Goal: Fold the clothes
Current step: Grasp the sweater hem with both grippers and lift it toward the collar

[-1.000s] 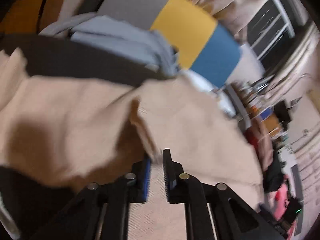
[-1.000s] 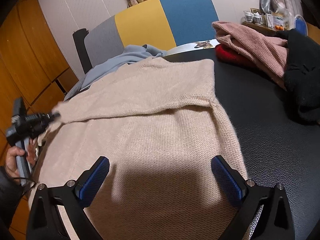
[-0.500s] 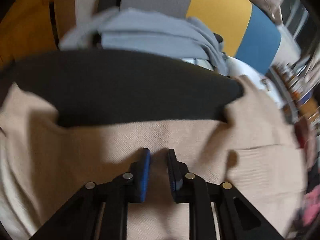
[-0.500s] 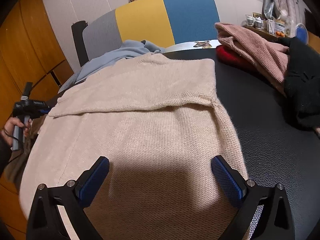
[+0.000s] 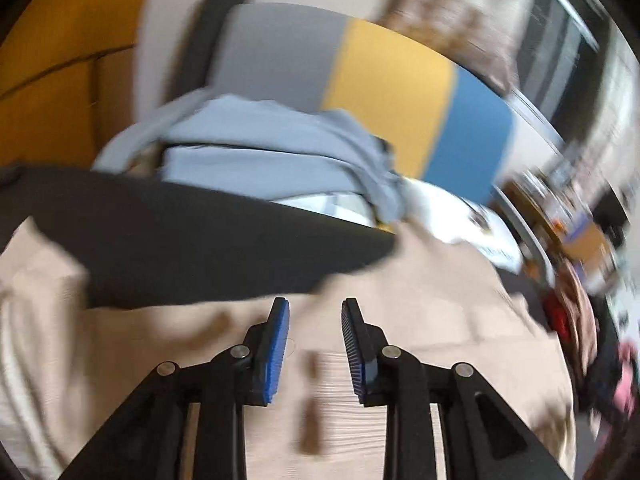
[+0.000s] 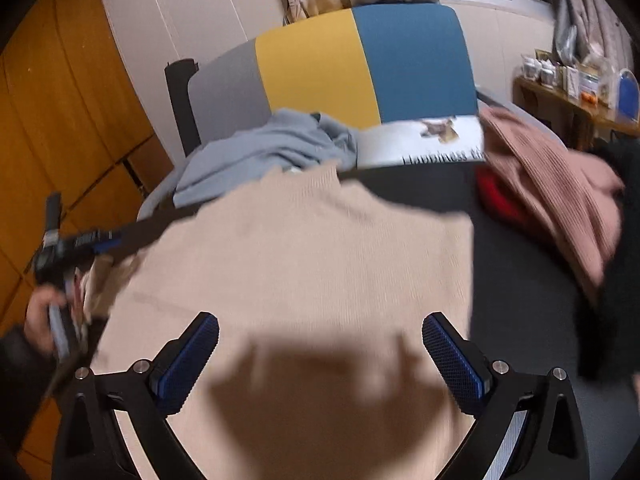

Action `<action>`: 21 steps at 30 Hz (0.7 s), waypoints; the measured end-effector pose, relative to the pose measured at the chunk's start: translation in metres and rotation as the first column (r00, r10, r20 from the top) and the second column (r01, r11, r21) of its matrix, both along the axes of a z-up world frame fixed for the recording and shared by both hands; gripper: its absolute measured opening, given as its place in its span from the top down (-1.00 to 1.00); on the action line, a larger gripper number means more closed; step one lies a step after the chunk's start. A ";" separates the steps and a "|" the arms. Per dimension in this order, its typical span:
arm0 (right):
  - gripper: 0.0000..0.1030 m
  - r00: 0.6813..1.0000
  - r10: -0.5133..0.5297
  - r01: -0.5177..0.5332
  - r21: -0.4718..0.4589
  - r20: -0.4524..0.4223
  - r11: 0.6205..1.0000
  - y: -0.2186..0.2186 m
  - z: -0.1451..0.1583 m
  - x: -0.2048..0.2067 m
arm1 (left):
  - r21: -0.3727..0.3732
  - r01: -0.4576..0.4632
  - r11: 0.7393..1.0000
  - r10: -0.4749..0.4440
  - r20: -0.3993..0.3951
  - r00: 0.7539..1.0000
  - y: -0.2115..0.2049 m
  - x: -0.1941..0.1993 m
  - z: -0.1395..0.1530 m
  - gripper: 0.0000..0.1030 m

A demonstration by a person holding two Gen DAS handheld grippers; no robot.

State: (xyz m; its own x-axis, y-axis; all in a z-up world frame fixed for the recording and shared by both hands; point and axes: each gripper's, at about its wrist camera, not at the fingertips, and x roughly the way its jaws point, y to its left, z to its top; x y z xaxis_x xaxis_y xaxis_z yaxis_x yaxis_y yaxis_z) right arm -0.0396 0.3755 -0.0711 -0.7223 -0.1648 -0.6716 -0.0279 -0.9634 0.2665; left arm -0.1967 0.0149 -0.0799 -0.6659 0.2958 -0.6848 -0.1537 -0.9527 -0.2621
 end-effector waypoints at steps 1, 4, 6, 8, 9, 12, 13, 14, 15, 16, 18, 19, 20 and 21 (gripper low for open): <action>-1.00 1.000 -0.002 0.002 0.001 0.010 1.000 0.001 -0.002 -0.015 | -0.016 0.035 0.999 -0.035 0.003 0.999 0.015 0.001 -0.004 0.48; -1.00 0.997 -0.025 0.024 0.005 0.080 1.000 0.007 -0.023 -0.048 | -0.037 0.057 0.998 -0.052 0.120 0.991 0.035 0.001 -0.038 0.48; -1.00 0.985 -0.055 0.054 0.010 0.163 0.999 0.014 -0.049 -0.058 | -0.027 0.041 0.999 -0.038 0.121 0.992 0.030 0.009 -0.052 0.48; -1.00 0.990 -0.037 0.028 0.068 0.138 0.997 0.011 -0.062 -0.056 | -0.004 0.036 0.999 -0.035 0.103 0.994 0.023 0.020 -0.055 0.48; -1.00 0.990 -0.016 0.005 0.080 0.139 0.997 0.009 -0.063 -0.053 | 0.004 0.034 0.999 -0.035 0.105 0.994 0.021 0.023 -0.056 0.48; -1.00 0.991 -0.001 -0.007 0.060 0.136 0.998 0.012 -0.061 -0.052 | -0.028 0.051 0.998 -0.047 0.117 0.992 0.026 0.016 -0.052 0.47; -1.00 0.992 0.002 -0.007 0.037 0.129 0.999 0.015 -0.058 -0.052 | -0.025 0.061 0.998 -0.057 0.115 0.992 0.030 0.004 -0.042 0.40; -1.00 0.993 0.008 -0.009 0.010 0.122 1.000 0.018 -0.054 -0.053 | -0.009 0.074 0.997 -0.072 0.095 0.993 0.032 0.000 -0.034 0.30; -1.00 0.994 0.020 -0.018 -0.019 0.108 1.000 0.021 -0.047 -0.057 | 0.005 0.090 0.996 -0.090 0.061 0.994 0.026 0.003 -0.021 0.24; -1.00 0.996 0.031 -0.029 -0.033 0.087 0.999 0.021 -0.040 -0.064 | 0.004 0.111 0.994 -0.111 0.022 0.994 0.026 -0.002 -0.009 0.12; -1.00 0.997 0.066 -0.063 -0.055 0.042 0.996 0.023 -0.023 -0.086 | -0.007 0.157 0.988 -0.157 -0.003 0.988 0.036 -0.023 0.002 0.06; -1.00 0.996 0.082 -0.081 -0.066 0.025 0.995 0.023 -0.016 -0.098 | -0.014 0.183 0.983 -0.183 -0.006 0.983 0.042 -0.035 0.006 0.01; -1.00 0.995 0.095 -0.093 -0.072 0.031 0.993 0.025 -0.013 -0.116 | -0.020 0.209 0.978 -0.209 -0.009 0.978 0.048 -0.047 0.011 -0.05; -1.00 0.994 0.096 -0.093 -0.066 0.055 0.993 0.026 -0.012 -0.138 | -0.026 0.230 0.973 -0.230 -0.002 0.973 0.055 -0.062 0.012 -0.08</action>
